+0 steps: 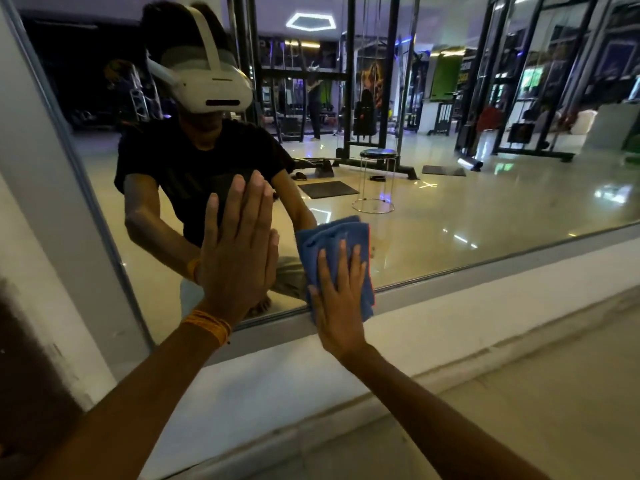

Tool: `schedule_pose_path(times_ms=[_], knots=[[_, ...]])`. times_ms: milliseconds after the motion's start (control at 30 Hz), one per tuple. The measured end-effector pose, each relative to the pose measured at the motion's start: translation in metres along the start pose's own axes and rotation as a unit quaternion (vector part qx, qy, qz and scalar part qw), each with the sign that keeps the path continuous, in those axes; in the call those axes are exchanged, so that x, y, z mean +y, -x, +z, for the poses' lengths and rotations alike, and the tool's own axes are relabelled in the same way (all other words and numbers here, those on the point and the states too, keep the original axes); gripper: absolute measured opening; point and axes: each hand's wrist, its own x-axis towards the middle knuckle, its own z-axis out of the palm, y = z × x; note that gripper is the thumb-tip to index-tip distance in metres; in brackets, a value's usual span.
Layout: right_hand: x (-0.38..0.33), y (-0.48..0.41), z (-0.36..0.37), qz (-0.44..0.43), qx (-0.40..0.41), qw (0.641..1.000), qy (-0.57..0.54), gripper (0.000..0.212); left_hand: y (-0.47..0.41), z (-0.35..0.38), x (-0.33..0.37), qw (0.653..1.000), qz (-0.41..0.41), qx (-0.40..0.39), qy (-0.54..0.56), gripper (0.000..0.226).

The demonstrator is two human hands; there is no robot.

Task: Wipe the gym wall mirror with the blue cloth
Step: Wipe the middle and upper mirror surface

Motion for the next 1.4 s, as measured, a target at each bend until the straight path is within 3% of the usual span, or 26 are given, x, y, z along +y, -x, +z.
schedule_pose_path(times_ms=[67, 133, 233, 300, 400, 533, 600, 700, 767, 800, 833, 900, 967, 1033, 1100, 1167, 1200, 1267, 1333, 1400], knots=[[0.015, 0.005, -0.005, -0.066, -0.032, 0.993, 0.094, 0.06, 0.002, 0.0, -0.002, 1.0, 0.014, -0.005, 0.002, 0.067], [0.055, -0.033, -0.038, 0.009, 0.019, 0.992, 0.121, 0.062, 0.004, 0.0, -0.005, 1.0, 0.029, -0.009, -0.007, 0.066], [0.087, -0.084, -0.073, 0.109, 0.158, 0.981, 0.017, 0.063, 0.003, 0.002, -0.005, 0.999, 0.036, 0.002, -0.034, 0.065], [0.088, -0.085, -0.069, 0.067, 0.165, 0.983, 0.035, 0.063, 0.002, 0.005, -0.002, 0.999, 0.032, 0.015, -0.036, 0.065], [0.066, -0.064, -0.046, -0.05, 0.048, 0.992, 0.104, 0.061, 0.0, 0.007, -0.002, 0.999, 0.03, 0.038, -0.02, 0.064], [0.065, -0.069, -0.038, -0.228, -0.004, 0.961, 0.155, 0.054, 0.0, 0.006, -0.004, 0.999, 0.027, 0.03, -0.011, 0.064], [0.081, -0.1, -0.061, -0.27, 0.013, 0.951, 0.147, 0.053, 0.001, 0.003, -0.003, 0.999, 0.027, 0.01, -0.022, 0.065], [0.093, -0.142, -0.085, -0.125, 0.124, 0.982, 0.068, 0.054, 0.0, -0.004, -0.004, 0.999, 0.023, 0.001, -0.028, 0.063], [0.07, -0.128, -0.069, -0.046, 0.152, 0.987, 0.037, 0.055, -0.001, -0.011, -0.002, 1.0, -0.002, 0.019, -0.01, 0.061], [0.057, -0.108, -0.053, -0.07, 0.124, 0.988, 0.059, 0.057, -0.003, -0.016, -0.001, 0.999, -0.019, 0.029, 0.001, 0.06], [0.044, -0.081, -0.035, -0.15, 0.067, 0.982, 0.094, 0.06, -0.004, -0.019, -0.002, 0.999, -0.037, 0.034, 0.008, 0.06], [0.031, -0.039, -0.021, -0.341, -0.053, 0.926, 0.151, 0.062, -0.01, -0.027, -0.005, 0.998, -0.051, 0.027, 0.014, 0.061], [0.049, -0.059, -0.041, -0.421, -0.073, 0.888, 0.168, 0.06, -0.013, -0.033, -0.01, 0.999, -0.032, 0.006, 0.004, 0.063], [0.074, -0.102, -0.059, -0.361, -0.016, 0.917, 0.166, 0.057, -0.012, -0.037, -0.017, 1.0, -0.018, -0.01, -0.013, 0.063], [0.088, -0.136, -0.078, -0.207, 0.046, 0.967, 0.138, 0.057, -0.007, -0.042, -0.026, 0.999, -0.037, 0.0, -0.013, 0.062], [0.067, -0.131, -0.069, -0.101, 0.1, 0.985, 0.099, 0.059, -0.004, -0.046, -0.035, 0.998, -0.055, 0.011, -0.008, 0.061], [0.048, -0.115, -0.052, -0.09, 0.114, 0.984, 0.106, 0.059, -0.004, -0.047, -0.04, 0.999, -0.049, 0.006, -0.013, 0.061], [0.015, -0.071, -0.013, -0.215, 0.065, 0.966, 0.129, 0.06, -0.003, -0.046, -0.047, 0.999, -0.037, -0.003, -0.027, 0.062], [0.01, -0.047, 0.007, -0.357, 0.006, 0.917, 0.175, 0.063, -0.003, -0.043, -0.048, 0.999, -0.031, 0.0, -0.03, 0.063], [0.027, -0.065, -0.005, -0.391, -0.001, 0.899, 0.199, 0.061, -0.004, -0.04, -0.048, 0.999, -0.021, 0.01, -0.036, 0.063]])
